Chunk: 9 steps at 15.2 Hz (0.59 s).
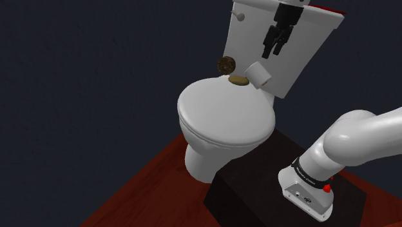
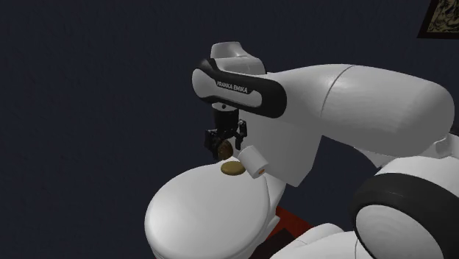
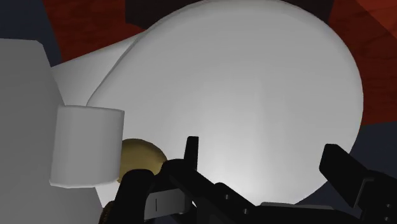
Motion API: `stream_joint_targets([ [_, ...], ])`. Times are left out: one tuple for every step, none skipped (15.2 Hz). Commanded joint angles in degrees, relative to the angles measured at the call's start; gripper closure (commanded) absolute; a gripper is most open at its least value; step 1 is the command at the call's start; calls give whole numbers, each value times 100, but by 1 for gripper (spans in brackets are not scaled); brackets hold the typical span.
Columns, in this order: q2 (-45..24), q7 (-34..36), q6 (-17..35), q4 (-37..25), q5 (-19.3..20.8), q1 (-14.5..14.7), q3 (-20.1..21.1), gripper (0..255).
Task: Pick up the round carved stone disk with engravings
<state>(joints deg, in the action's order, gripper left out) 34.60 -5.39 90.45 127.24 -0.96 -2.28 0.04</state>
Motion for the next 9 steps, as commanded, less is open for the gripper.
stream_joint_targets([
  [-378,-161,220,-145,78,-40,-107,0],
  [-568,-230,325,-222,106,-57,-153,0],
  [-760,-299,425,-307,131,-73,-198,0],
  [-955,-367,521,-399,153,-89,-241,0],
  [-1153,-435,611,-498,172,-105,-283,0],
  [-1353,-502,697,-605,188,-120,-324,0],
  [-1554,-569,777,-720,201,-136,-363,0],
  [-1758,-635,851,-842,210,-151,-402,0],
  [-1964,-701,921,-972,216,-166,-439,0],
])
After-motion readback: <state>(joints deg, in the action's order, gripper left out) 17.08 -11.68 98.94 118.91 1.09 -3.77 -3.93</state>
